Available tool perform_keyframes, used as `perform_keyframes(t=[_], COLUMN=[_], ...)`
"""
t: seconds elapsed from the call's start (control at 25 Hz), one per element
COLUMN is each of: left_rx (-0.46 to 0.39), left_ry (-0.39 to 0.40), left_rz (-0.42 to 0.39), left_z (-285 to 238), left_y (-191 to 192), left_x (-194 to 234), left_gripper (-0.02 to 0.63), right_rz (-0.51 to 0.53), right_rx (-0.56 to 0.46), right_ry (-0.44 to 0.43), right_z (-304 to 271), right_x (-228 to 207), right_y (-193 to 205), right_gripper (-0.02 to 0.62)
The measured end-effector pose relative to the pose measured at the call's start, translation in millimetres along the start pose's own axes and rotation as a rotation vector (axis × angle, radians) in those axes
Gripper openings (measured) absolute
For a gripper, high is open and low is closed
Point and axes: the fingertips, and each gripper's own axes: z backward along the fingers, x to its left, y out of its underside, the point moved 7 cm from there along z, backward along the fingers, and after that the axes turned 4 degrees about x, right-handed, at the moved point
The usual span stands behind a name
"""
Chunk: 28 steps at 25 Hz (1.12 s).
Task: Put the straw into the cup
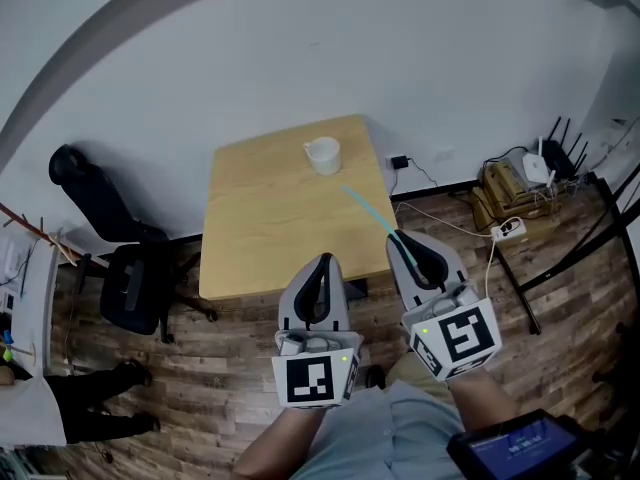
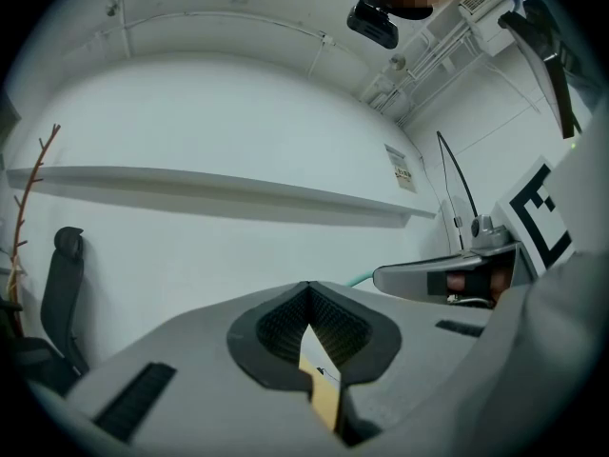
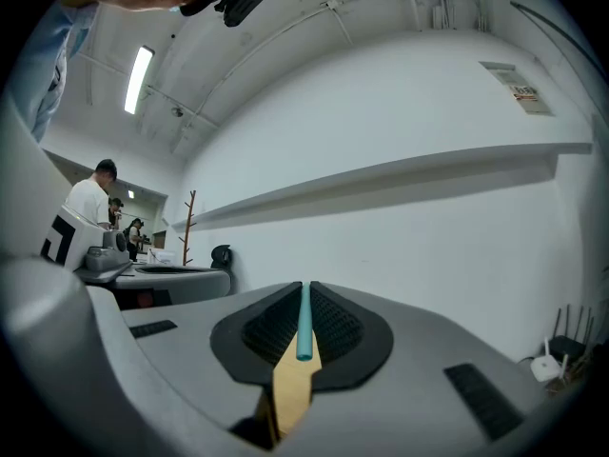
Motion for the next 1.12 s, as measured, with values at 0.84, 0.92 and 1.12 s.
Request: perform_keyframes(t=[0.84,0.92,1.12], left_rx=[0.12,0.112,0.081], left_ry=[-0.022,-0.035,-0.087], left_rz=[0.015,0.006,-0.023], left_z=[-173.2,-190.8,-215.9], left_y=[37.5,32.0,17.6], left_x=[46.6,51.9,62.2], left_gripper=[-0.003,-0.003,-0.003], right_rz=[-0.104,-0.105,-0.089], right_rx=[0.092,0.08,0.038], right_ry=[-0.013,-0.027,-0.088], right_z=[-143.9,-160.5,-191.7], right_x=[-110.5,-121.7,-136.6], right_y=[41.5,36.3,21.2], right_gripper=[0.025,0.025,0.025])
